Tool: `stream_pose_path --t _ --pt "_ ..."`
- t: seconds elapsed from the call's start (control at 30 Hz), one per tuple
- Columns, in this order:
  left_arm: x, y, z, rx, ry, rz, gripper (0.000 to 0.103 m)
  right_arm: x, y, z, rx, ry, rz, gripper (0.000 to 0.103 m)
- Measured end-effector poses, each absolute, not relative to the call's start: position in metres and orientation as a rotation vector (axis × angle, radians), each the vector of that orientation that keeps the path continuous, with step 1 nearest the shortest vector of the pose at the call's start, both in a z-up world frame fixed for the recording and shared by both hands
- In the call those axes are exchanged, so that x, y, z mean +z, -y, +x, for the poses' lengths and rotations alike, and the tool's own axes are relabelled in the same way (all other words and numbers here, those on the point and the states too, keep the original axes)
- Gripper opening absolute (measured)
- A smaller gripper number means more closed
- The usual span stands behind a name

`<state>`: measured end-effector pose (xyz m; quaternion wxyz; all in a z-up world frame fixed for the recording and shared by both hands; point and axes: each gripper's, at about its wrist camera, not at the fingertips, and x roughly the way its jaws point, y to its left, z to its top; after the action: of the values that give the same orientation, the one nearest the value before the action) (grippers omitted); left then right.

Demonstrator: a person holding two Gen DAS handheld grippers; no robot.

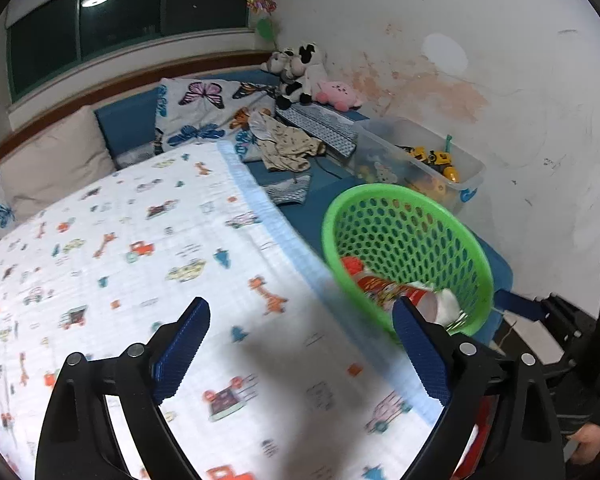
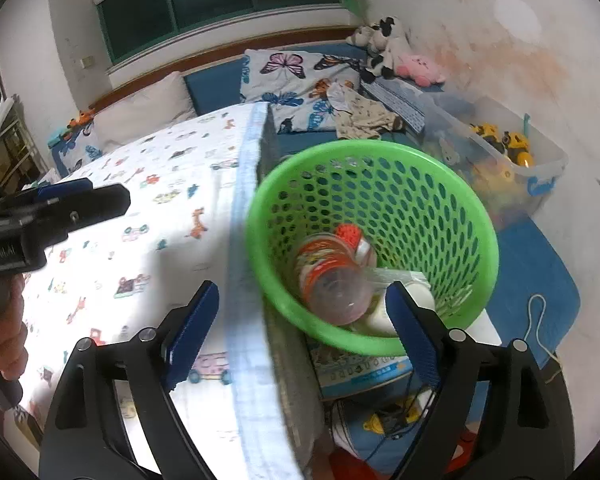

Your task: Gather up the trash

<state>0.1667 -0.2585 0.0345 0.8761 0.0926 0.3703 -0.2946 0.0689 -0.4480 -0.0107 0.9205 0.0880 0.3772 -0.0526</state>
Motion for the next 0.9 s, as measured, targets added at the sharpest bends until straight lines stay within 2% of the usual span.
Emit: stream_pose_path --t 0.9 --pt "0.028 0.137 0.123 -0.453 -0.725 0.145 0.095 0.000 0.374 0.041 -0.055 -0.740 0.152 0.094"
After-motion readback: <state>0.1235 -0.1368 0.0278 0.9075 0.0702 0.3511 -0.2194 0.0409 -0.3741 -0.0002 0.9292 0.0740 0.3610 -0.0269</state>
